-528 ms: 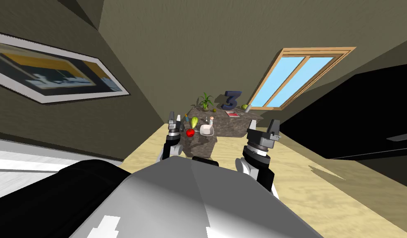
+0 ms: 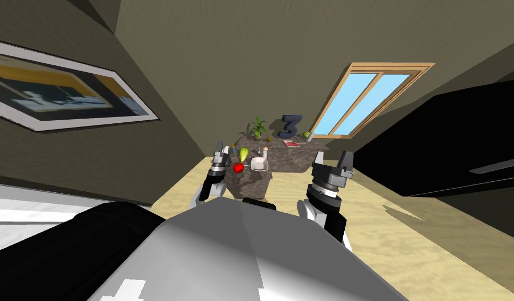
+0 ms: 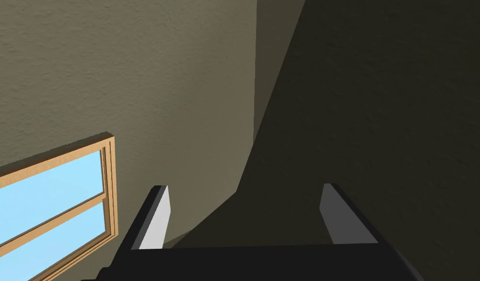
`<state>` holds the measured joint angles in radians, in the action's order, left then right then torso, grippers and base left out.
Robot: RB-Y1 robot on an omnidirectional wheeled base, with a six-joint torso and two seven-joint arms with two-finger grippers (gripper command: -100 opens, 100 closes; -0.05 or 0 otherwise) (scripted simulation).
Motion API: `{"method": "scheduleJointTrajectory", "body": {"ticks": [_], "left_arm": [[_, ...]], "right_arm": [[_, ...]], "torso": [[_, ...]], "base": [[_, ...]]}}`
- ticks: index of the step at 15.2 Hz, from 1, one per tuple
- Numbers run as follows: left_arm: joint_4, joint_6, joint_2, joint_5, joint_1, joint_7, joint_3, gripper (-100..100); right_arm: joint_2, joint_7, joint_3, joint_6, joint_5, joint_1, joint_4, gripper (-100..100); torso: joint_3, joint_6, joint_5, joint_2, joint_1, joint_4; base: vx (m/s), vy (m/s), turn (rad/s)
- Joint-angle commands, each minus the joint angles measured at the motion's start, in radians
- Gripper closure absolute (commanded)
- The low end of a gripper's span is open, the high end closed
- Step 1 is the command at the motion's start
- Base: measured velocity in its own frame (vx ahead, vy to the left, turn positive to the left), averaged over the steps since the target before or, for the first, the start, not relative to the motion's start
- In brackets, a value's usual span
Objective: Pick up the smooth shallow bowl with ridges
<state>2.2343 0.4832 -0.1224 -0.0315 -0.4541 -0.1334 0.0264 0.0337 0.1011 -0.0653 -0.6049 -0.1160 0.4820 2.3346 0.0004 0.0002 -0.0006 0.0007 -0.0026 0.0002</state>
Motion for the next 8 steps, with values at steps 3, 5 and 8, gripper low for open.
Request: {"method": "scheduleJointTrajectory", "body": {"ticks": [3, 5, 8], "left_arm": [[0.003, -0.064, -0.043, -0.011, 0.001, 0.004, 0.019, -100], [0.006, -0.098, -0.061, -0.018, 0.000, 0.007, 0.029, -100], [0.011, -0.166, -0.091, -0.033, -0.001, 0.012, 0.053, -100]], "right_arm": [[0.000, 0.000, 0.000, 0.000, 0.000, 0.000, 0.000, 0], [0.000, 0.000, 0.000, 0.000, 0.000, 0.000, 0.000, 0], [0.000, 0.000, 0.000, 0.000, 0.000, 0.000, 0.000, 0]], "torso": [[0.000, 0.000, 0.000, 0.000, -0.001, 0.000], [0.000, 0.000, 0.000, 0.000, 0.000, 0.000], [0.000, 0.000, 0.000, 0.000, -0.001, 0.000]], "base": [[-0.006, -0.047, -0.049], [-0.009, -0.040, -0.053], [-0.009, -0.048, -0.062]]}}
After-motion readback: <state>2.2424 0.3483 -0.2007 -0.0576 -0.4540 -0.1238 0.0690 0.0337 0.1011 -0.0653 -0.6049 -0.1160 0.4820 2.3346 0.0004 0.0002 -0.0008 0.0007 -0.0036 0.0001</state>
